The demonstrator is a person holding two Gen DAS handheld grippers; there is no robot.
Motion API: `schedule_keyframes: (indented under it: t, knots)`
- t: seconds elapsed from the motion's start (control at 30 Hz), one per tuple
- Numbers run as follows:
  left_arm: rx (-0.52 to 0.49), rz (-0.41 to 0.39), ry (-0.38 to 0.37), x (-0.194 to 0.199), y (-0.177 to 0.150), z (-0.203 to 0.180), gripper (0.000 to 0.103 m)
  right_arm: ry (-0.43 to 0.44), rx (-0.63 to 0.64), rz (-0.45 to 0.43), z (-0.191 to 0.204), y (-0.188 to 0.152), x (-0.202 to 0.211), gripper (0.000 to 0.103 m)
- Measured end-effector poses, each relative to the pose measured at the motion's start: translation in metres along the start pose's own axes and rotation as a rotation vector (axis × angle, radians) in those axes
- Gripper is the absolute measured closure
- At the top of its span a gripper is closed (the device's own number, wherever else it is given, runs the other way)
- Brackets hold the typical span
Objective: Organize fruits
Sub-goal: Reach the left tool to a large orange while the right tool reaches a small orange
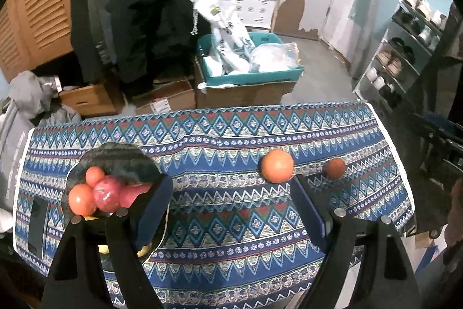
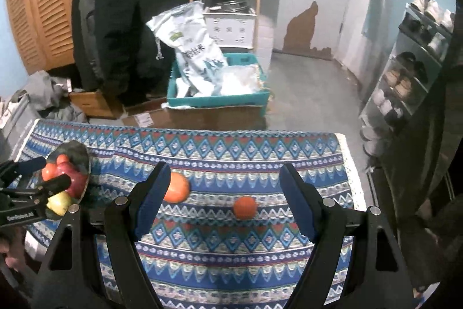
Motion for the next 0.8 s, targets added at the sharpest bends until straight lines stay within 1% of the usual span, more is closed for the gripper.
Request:
schedule_keyframes:
  t: [0.2,0.33,0.43,0.53,0.63,0.73,0.8]
  knots:
    - [-0.047,0.017,-0.015,-0.015,0.006,-0.019,0.019,-0.012,-0.024,0.043,-0.017,-0.006,-0.021,0.024]
    - [-0.043,0.060,-0.041,-0.036,0.006,-0.030,0.019,-0.024,-0.005,0.086,-0.020,-0.011,-0.043,0.024]
    - [-0.053,0.077,-0.031,-0.049,0.005,-0.032,0.019,-0.027,0.024,0.118,-0.019,-0.017,-0.060,0.024]
    - [-0.056,0.098,-0.024,-0.062,0.004,-0.032,0.019,-0.015,0.040,0.155,-0.017,-0.022,-0.079,0.024]
    - [-0.036,0.134,-0.040,-0.078,0.002,-0.030,0.019,-0.001,0.051,0.193,-0.016,-0.028,-0.096,0.024]
    - [-0.036,0.156,-0.030,-0.094,0.000,-0.029,0.019,0.037,0.032,0.252,-0.016,-0.039,-0.119,0.024]
    - [-0.039,0.171,-0.026,-0.104,-0.003,-0.029,0.019,0.035,0.018,0.283,-0.020,-0.047,-0.132,0.024]
Point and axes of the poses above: each gripper's, at about its wrist camera, not at the fingertips, and x roughly against the way its jaws point, z to its left, y to its top, the point moved 10 cm from there along -x, roughly the way its jaws point, and after that the axes turned 1 degree about x, right-handed, at the moved point
